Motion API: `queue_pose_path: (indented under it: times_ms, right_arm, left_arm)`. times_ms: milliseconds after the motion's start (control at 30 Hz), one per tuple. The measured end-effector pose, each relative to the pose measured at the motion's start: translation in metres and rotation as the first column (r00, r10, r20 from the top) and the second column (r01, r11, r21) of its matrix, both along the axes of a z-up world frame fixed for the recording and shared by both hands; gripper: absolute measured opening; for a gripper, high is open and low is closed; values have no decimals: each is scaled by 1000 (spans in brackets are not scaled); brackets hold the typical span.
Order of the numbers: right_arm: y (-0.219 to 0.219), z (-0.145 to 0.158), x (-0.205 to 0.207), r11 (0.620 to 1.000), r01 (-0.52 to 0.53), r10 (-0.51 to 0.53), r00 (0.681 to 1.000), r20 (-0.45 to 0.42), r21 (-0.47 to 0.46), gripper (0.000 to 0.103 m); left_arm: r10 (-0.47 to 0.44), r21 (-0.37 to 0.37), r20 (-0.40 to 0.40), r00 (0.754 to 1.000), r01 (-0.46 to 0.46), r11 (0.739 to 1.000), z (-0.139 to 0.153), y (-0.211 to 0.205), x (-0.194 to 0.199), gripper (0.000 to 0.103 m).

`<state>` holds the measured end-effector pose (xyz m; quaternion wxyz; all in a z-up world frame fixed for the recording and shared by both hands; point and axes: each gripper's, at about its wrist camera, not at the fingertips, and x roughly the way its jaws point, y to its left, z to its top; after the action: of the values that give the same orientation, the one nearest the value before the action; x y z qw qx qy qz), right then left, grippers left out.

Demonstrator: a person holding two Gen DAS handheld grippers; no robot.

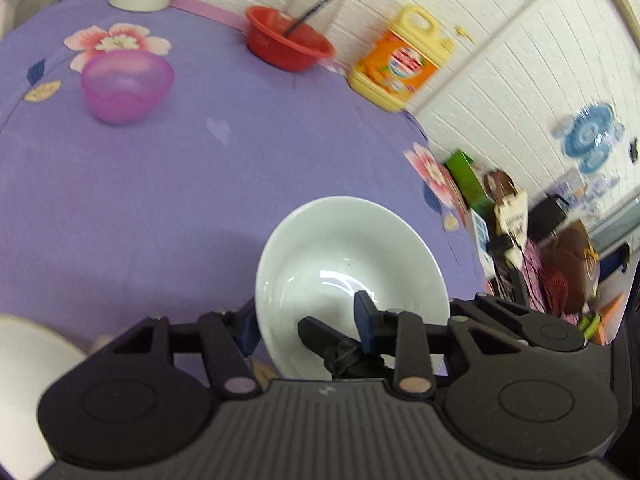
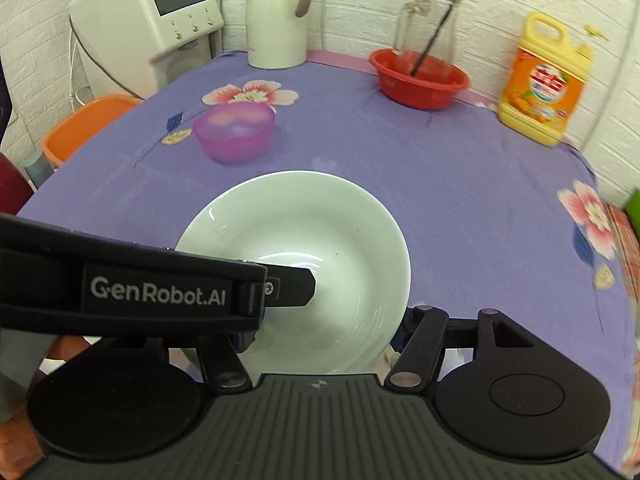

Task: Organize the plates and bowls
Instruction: 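Carry the white bowl into the steel bowl and open the left tool, then move the left tool to the pink plastic bowl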

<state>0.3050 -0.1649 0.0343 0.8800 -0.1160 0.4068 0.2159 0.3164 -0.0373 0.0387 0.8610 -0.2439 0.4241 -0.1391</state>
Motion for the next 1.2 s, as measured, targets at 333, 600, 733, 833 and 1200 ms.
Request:
queue_pose_path:
  times_ms: [333,600,733,833,1200]
  right_arm:
    - [-39,-28,-65,997,79,-79,995,-53,-8,103]
    - [-53,-36,-72,992,94,-88,993,-75,85,103]
    - [-64,-27,-82,984,115,-112,993,-32,134,103]
    - [-71,-18,-90,980,136,-141,990,26,149,103]
    - [-58,-16,-69,977,112,-118,993,23,183,103]
  left_arm:
    - [-105,22,-40,994,106,994,-30,-43,-52,32]
    - [-112,98,25,993,109,989,-22,-43,-62,65]
    - [-128,134,106,986,113,985,-6,-37,-68,70]
    - [-129,145,148,981,107,984,5,-32,-69,73]
    - [-99,254,202,974,46,966,20,3,-60,74]
